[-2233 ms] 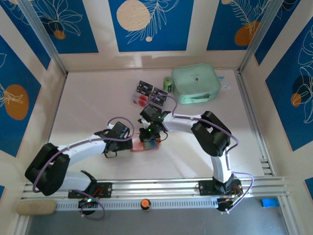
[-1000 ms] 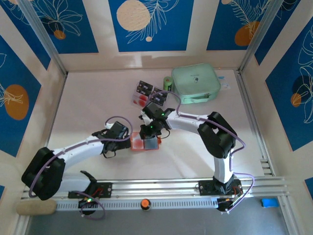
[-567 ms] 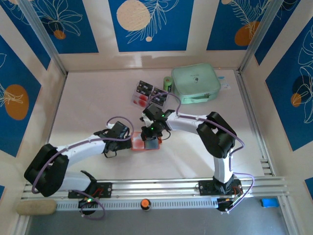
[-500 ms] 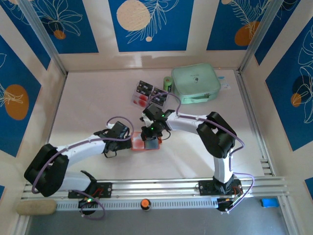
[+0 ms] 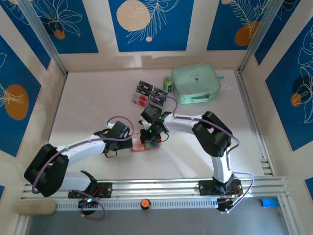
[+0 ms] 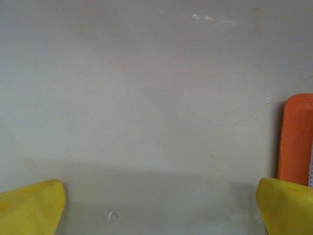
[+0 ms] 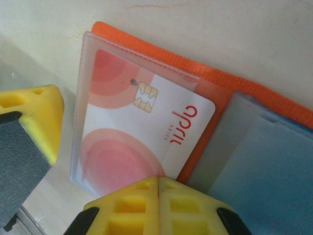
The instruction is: Put the credit cards into the card holder
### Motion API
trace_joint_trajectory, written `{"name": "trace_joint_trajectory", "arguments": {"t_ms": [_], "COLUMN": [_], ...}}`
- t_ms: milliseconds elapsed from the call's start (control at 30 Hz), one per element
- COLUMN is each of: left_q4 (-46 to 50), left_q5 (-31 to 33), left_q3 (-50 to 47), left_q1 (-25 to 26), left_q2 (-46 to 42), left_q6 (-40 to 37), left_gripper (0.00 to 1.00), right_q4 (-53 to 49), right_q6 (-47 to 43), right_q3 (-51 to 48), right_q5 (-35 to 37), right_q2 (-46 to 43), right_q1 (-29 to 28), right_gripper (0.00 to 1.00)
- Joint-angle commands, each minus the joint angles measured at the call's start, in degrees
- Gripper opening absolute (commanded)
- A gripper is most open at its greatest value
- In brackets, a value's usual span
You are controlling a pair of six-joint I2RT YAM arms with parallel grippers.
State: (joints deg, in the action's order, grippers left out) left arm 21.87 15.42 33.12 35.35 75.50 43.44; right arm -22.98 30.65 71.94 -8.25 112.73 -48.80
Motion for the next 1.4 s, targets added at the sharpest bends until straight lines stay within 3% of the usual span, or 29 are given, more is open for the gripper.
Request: {"name": "trace_joint_trajectory", "arguments": {"t_ms": [0,433,833,1100,1367], "left_q4": [0.0,1.9,8.8,13.2,15.6], "left_q5": [-0.7,0.6,4.8,4.8,-0.3], "left_q3": [-0.6,0.5,2.4,11.5,22.9], "left_q1": [-0.5,-0.6,-0.6,-1.0,-1.1], "left_q2": [0.0,-1.5,-8.1,-8.1,-4.7], "left_q6": [0.0,-0.1,0.4,-4.7,-13.1], "left_gripper": [1.00,1.00,1.00,1.00,1.00], "right_q4": [-0.2,-0.6,-0.3,-0.6,-2.4], "right_q6": [0.7,0.9,0.8,0.6,0.2], "right_q3": [1.3,1.6,-1.3,-3.5,-5.3], "right_q5": [-1.2,-1.3,-0.9,-1.0,0.4], "right_q2": [1.0,-1.2,-5.9,-10.5,-14.4], "right_q1": [-0.5,0.2,2.1,4.8,7.4], "right_gripper": [0.00,0.00,0.00,0.00,0.01]}}
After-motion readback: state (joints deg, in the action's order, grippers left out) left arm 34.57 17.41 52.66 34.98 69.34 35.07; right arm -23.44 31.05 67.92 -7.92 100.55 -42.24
